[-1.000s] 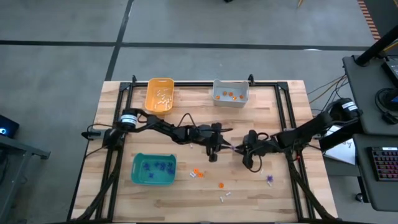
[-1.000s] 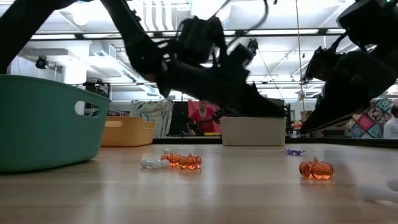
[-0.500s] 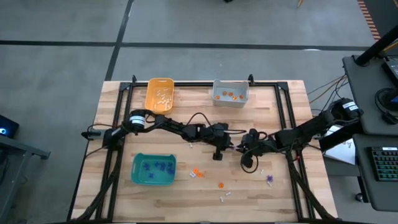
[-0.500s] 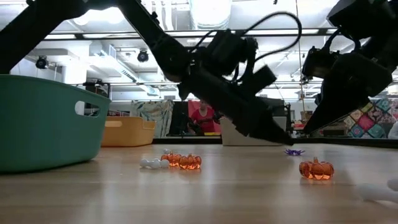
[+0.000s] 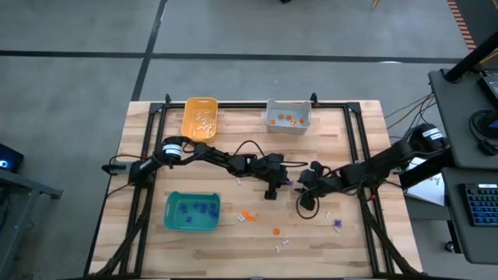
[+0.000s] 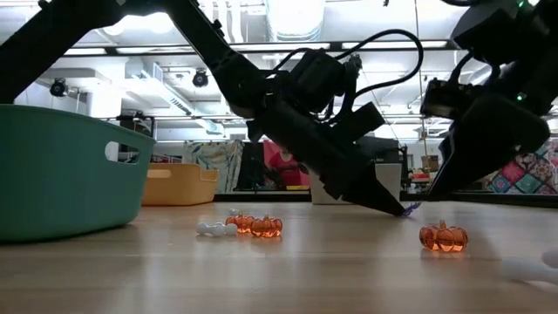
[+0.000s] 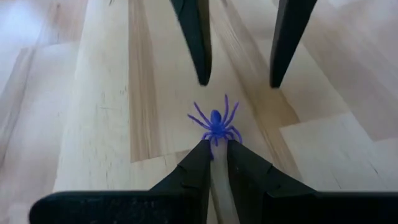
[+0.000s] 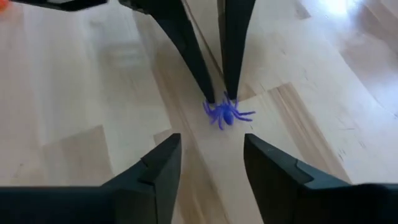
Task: Sort Halloween decoration
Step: Put the blue spider toy into the green bin
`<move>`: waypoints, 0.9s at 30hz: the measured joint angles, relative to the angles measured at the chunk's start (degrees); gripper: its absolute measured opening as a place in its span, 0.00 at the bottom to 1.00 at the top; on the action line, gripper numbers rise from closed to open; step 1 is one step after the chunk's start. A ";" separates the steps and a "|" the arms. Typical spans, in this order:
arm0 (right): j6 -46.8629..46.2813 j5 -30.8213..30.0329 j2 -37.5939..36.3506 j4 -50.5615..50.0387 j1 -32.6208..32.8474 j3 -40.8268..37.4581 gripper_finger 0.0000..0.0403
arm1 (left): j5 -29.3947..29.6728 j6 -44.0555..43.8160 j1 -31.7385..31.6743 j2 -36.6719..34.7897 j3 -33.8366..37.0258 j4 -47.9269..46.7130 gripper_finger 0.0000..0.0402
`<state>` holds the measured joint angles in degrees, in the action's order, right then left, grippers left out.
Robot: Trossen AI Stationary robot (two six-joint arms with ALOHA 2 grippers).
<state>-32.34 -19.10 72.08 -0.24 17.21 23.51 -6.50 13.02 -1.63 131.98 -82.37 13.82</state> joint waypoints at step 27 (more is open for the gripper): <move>-24.53 7.75 4.89 5.15 -8.10 0.12 0.41 | -0.04 -0.82 0.02 0.52 0.35 0.42 0.09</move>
<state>-56.87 -11.35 76.97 4.91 9.11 23.63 -6.55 12.20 -1.61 132.51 -82.02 14.24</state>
